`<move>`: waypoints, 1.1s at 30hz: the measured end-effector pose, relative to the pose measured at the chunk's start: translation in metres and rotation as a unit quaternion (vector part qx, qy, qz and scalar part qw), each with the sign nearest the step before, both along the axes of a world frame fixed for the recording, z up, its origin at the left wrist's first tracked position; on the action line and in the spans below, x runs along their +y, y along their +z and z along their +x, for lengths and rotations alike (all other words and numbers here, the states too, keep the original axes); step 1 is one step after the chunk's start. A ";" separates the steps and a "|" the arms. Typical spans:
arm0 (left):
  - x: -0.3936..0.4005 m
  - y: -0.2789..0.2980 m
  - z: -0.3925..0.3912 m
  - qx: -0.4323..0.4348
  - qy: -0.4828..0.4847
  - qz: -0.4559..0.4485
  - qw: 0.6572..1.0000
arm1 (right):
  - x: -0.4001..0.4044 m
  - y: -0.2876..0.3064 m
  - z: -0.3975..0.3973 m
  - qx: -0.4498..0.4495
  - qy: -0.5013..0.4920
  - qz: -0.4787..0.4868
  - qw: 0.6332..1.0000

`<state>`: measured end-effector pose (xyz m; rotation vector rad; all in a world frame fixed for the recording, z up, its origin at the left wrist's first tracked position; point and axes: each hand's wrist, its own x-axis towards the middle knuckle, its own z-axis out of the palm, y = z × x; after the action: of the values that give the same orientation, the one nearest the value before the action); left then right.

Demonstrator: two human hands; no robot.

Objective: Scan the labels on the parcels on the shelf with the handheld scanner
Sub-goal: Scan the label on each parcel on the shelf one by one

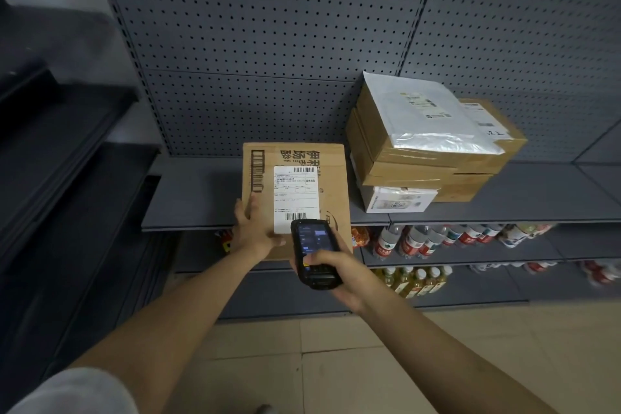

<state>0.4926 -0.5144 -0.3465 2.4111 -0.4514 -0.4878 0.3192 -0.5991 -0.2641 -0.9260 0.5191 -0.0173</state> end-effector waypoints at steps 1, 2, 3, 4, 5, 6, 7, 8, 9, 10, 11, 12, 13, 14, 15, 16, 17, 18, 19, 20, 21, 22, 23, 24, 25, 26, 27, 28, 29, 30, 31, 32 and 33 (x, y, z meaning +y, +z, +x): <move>0.000 0.000 -0.001 -0.002 0.003 0.003 1.000 | 0.001 -0.001 0.000 -0.001 -0.005 0.002 1.000; 0.000 0.000 -0.001 -0.002 0.005 0.005 1.000 | 0.002 -0.001 0.000 -0.004 -0.006 0.003 1.000; 0.000 -0.001 -0.001 -0.003 0.005 0.006 1.000 | 0.003 -0.003 0.000 -0.007 -0.006 0.007 1.000; 0.001 -0.001 -0.001 -0.004 0.003 0.005 1.000 | 0.004 -0.003 0.001 -0.009 -0.004 0.010 1.000; 0.001 -0.001 -0.001 -0.005 0.000 0.002 1.000 | 0.003 -0.004 0.001 -0.010 -0.001 0.014 1.000; 0.002 -0.001 0.000 -0.004 -0.003 -0.002 1.000 | 0.003 -0.005 0.002 -0.010 -0.001 0.019 1.000; 0.002 -0.001 0.000 -0.004 -0.006 -0.006 1.000 | 0.003 -0.006 0.003 -0.010 -0.002 0.026 1.000; 0.002 -0.001 0.000 -0.005 -0.008 -0.009 1.000 | 0.004 -0.006 0.004 -0.010 -0.003 0.030 0.999; 0.002 -0.001 0.000 -0.006 -0.010 -0.012 1.000 | 0.004 -0.007 0.004 -0.011 -0.003 0.032 0.999; 0.002 -0.001 0.000 -0.007 -0.012 -0.014 1.000 | 0.005 -0.007 0.004 -0.012 -0.001 0.030 0.999; 0.002 -0.001 0.000 -0.008 -0.013 -0.014 1.000 | 0.006 -0.007 0.004 -0.010 -0.001 0.025 1.000; 0.003 -0.002 0.001 -0.012 -0.015 -0.011 1.000 | 0.006 -0.005 0.004 -0.007 0.002 0.019 1.000; 0.003 -0.003 0.001 -0.016 -0.017 -0.007 1.000 | 0.007 -0.005 0.004 -0.002 0.004 0.014 1.000; 0.004 -0.003 0.001 -0.018 -0.017 -0.004 1.000 | 0.007 -0.004 0.003 0.001 0.006 0.015 1.000; 0.004 -0.003 0.001 -0.019 -0.017 -0.003 1.000 | 0.007 -0.004 0.003 0.001 0.007 0.020 1.000; 0.004 -0.003 0.002 -0.018 -0.017 -0.003 1.000 | 0.007 -0.004 0.003 -0.001 0.007 0.026 1.000; 0.004 -0.003 0.002 -0.017 -0.017 -0.003 1.000 | 0.007 -0.004 0.002 -0.002 0.006 0.030 1.000; 0.004 -0.003 0.002 -0.015 -0.018 -0.003 1.000 | 0.007 -0.004 0.002 -0.003 0.005 0.030 1.000; 0.004 -0.002 0.002 -0.013 -0.018 -0.004 1.000 | 0.006 -0.004 0.001 -0.004 0.007 0.029 1.000; 0.004 -0.002 0.002 -0.011 -0.018 -0.005 1.000 | 0.006 -0.004 0.001 -0.005 0.009 0.028 1.000; 0.004 -0.002 0.001 -0.011 -0.018 -0.005 1.000 | 0.006 -0.004 0.001 -0.007 0.011 0.030 0.999; 0.004 -0.002 0.001 -0.011 -0.019 -0.003 1.000 | 0.005 -0.004 0.001 -0.008 0.011 0.035 0.999; 0.004 -0.002 0.001 -0.011 -0.019 -0.001 1.000 | 0.005 -0.004 0.000 -0.007 0.010 0.040 0.999; 0.004 -0.001 0.001 -0.011 -0.020 0.000 1.000 | 0.004 -0.004 0.000 -0.006 0.011 0.044 0.999; 0.004 -0.001 0.001 -0.012 -0.020 0.001 1.000 | 0.003 -0.004 0.000 -0.004 0.012 0.045 0.999; 0.004 -0.001 0.001 -0.012 -0.019 0.001 1.000 | 0.003 -0.004 0.000 -0.004 0.013 0.044 0.999; 0.004 -0.001 0.001 -0.012 -0.019 0.002 1.000 | 0.002 -0.004 0.000 -0.004 0.014 0.043 0.999; 0.005 -0.001 0.001 -0.012 -0.020 0.001 1.000 | 0.002 -0.005 0.000 -0.006 0.015 0.043 0.999; 0.005 -0.001 0.001 -0.013 -0.020 0.000 1.000 | 0.002 -0.005 0.000 -0.007 0.015 0.046 0.999; 0.005 -0.001 0.001 -0.013 -0.022 0.001 1.000 | 0.001 -0.006 -0.001 -0.009 0.016 0.047 0.999; 0.005 0.000 0.001 -0.013 -0.022 0.003 1.000 | 0.001 -0.007 -0.001 -0.010 0.015 0.048 0.999; 0.005 0.001 0.001 -0.013 -0.021 0.004 1.000 | 0.000 -0.009 -0.001 -0.012 0.016 0.045 0.999; 0.005 0.001 0.001 -0.013 -0.021 0.004 1.000 | -0.001 -0.010 -0.002 -0.014 0.017 0.038 0.999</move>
<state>0.4936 -0.5095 -0.3450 2.4227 -0.5133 -0.4785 0.3175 -0.6006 -0.2740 -0.8588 0.4744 0.0205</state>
